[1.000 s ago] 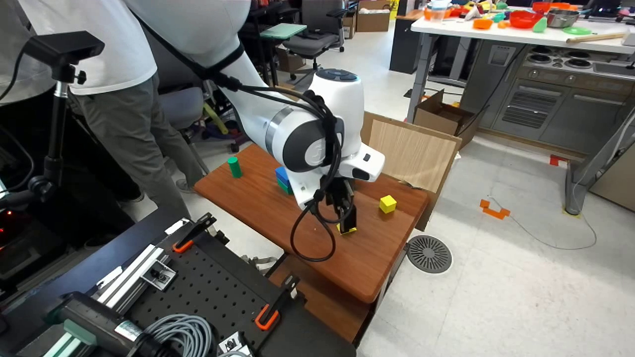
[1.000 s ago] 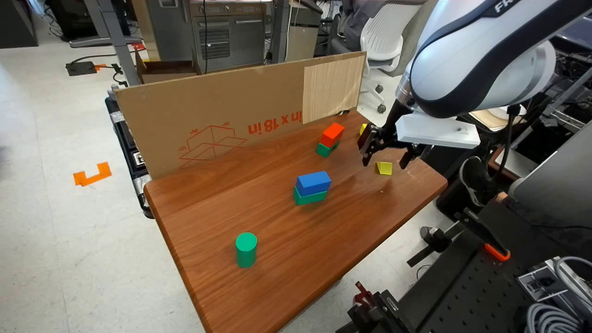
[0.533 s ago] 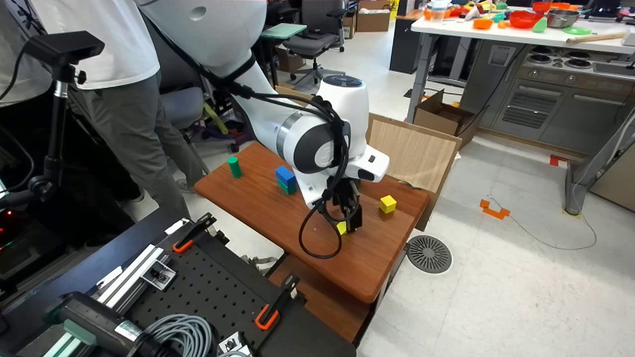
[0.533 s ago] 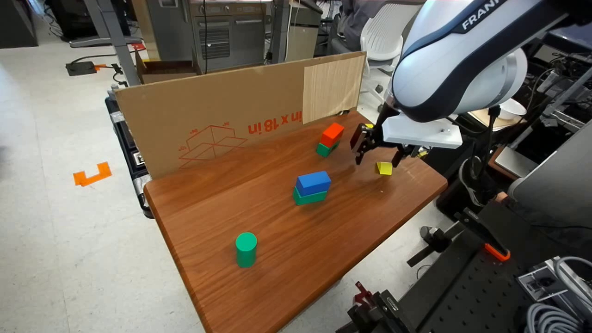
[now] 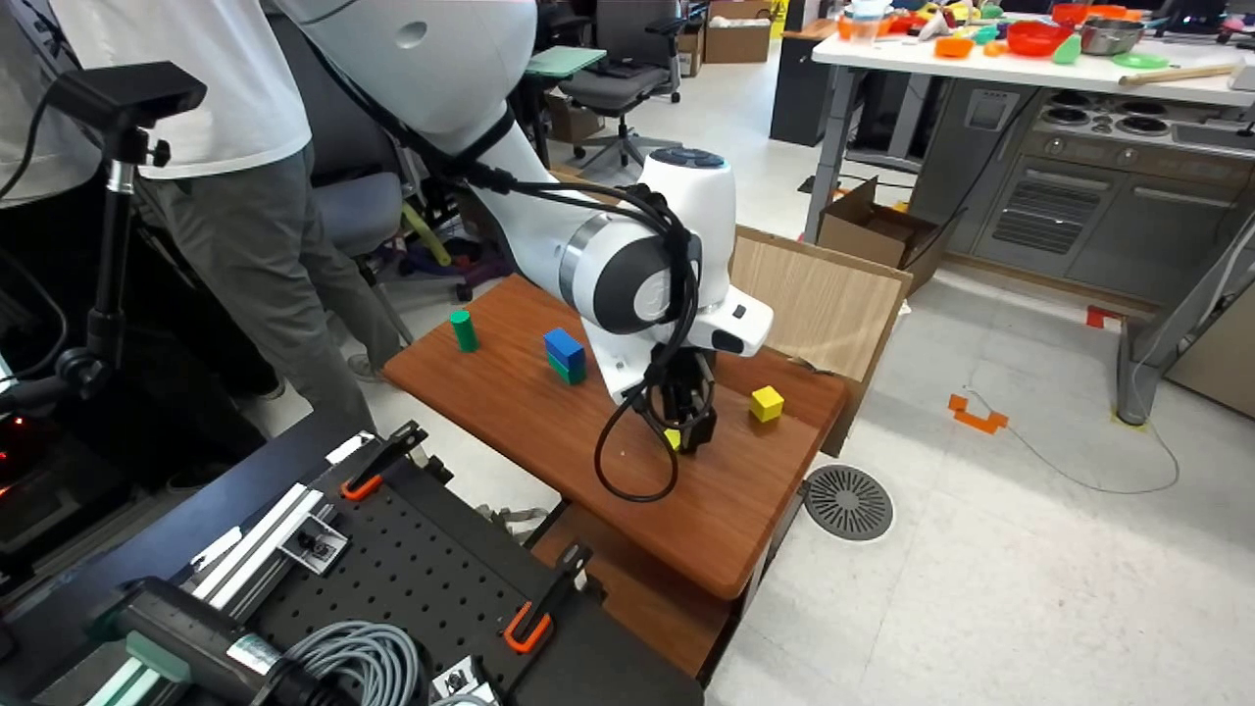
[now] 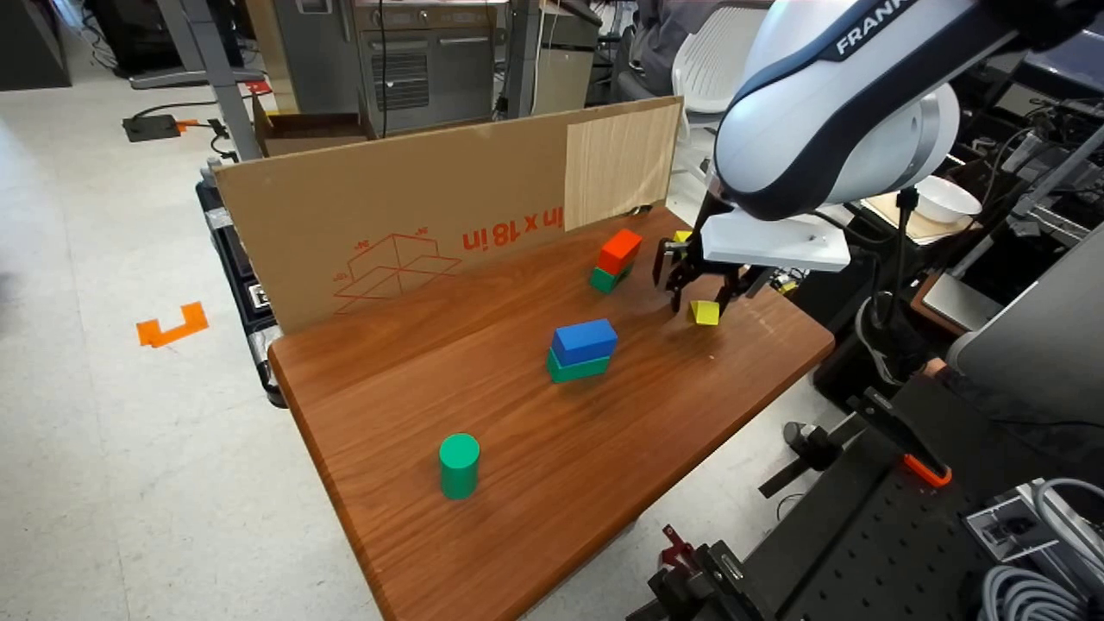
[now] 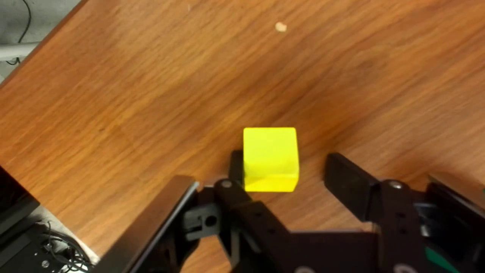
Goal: Put the yellow triangle block on top of the yellow cube
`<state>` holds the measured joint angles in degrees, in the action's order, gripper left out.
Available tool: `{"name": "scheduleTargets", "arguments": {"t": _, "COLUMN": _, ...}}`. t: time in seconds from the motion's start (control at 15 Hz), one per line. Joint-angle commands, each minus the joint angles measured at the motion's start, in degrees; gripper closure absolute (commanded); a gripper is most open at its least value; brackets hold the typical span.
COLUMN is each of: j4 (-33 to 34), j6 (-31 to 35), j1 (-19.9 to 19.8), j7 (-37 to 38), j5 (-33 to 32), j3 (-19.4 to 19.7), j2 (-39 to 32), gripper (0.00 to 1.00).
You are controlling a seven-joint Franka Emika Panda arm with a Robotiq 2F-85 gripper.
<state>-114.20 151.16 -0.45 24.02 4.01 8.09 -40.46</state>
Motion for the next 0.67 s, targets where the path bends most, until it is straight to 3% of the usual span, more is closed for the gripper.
{"name": "scheduleTargets", "arguments": {"t": 0.0, "j4": 2.19, "j6": -2.8, "j1": 1.98, "j7": 1.46, "j5": -0.19, "j3": 2.17, "j2": -1.42, "gripper": 0.73}}
{"name": "scheduleTargets", "arguments": {"t": 0.13, "j4": 1.9, "j6": -3.83, "j1": 2.02, "j7": 1.61, "j5": -0.33, "j3": 2.58, "j2": -0.57, "gripper": 0.87}}
{"name": "scheduleTargets", "arguments": {"t": 0.6, "j4": 3.38, "j6": -6.31, "j1": 0.36, "j7": 0.09, "j5": 0.88, "j3": 1.43, "j2": 1.7, "gripper": 0.91}}
